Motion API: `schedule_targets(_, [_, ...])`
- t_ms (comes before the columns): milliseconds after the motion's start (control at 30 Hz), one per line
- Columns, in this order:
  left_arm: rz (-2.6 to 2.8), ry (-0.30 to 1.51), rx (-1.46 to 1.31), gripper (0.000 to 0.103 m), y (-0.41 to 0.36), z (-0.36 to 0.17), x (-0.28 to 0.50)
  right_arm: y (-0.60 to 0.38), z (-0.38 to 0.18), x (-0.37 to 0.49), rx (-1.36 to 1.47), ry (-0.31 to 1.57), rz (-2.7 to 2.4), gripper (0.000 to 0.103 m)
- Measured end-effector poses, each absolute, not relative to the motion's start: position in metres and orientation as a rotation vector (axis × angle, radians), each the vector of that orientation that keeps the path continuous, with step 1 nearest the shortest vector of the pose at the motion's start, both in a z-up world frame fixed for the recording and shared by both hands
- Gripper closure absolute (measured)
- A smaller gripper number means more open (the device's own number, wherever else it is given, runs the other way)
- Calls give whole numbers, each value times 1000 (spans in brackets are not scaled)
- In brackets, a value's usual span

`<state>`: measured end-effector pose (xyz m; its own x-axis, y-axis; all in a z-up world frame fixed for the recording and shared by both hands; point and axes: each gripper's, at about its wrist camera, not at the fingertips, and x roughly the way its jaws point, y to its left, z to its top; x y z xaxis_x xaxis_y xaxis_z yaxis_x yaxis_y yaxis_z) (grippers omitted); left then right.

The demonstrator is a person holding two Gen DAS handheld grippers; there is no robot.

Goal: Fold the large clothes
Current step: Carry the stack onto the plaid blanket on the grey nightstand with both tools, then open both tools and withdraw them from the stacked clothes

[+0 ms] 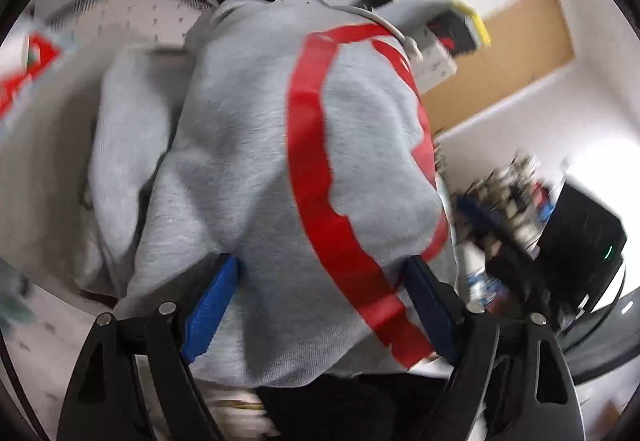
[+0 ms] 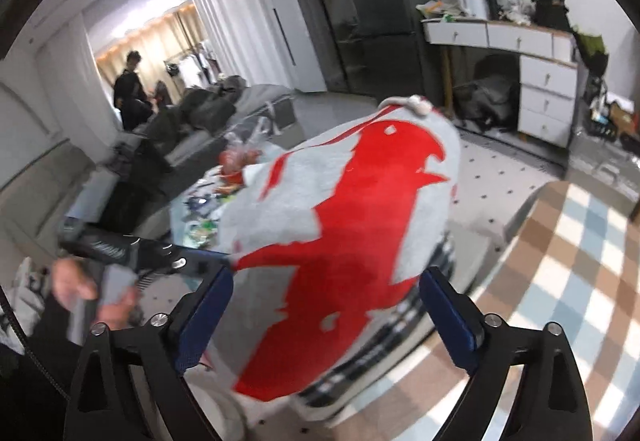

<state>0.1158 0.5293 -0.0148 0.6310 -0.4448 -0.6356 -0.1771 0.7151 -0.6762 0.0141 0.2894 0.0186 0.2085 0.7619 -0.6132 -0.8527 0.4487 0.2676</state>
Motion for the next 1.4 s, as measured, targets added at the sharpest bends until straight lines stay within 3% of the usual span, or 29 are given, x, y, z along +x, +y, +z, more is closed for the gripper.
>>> schedule_targets(167, [-157, 859, -785, 19, 537, -19, 109, 301, -15, 16, -122, 875, 1124, 5])
schedule_targets(733, [16, 729, -431, 19, 486, 23, 90, 230, 10, -9, 49, 781, 1097, 5])
schedule_targets(1000, [120, 507, -209, 18, 441, 38, 49, 153, 5, -41, 216, 593, 1067, 0])
schedule_targets(1100, [181, 408, -143, 2, 424, 35, 29, 133, -3, -58, 248, 544, 1054, 0])
schedule_targets(1400, [280, 307, -156, 1, 414, 15, -16, 105, -20, -127, 191, 366, 1004, 0])
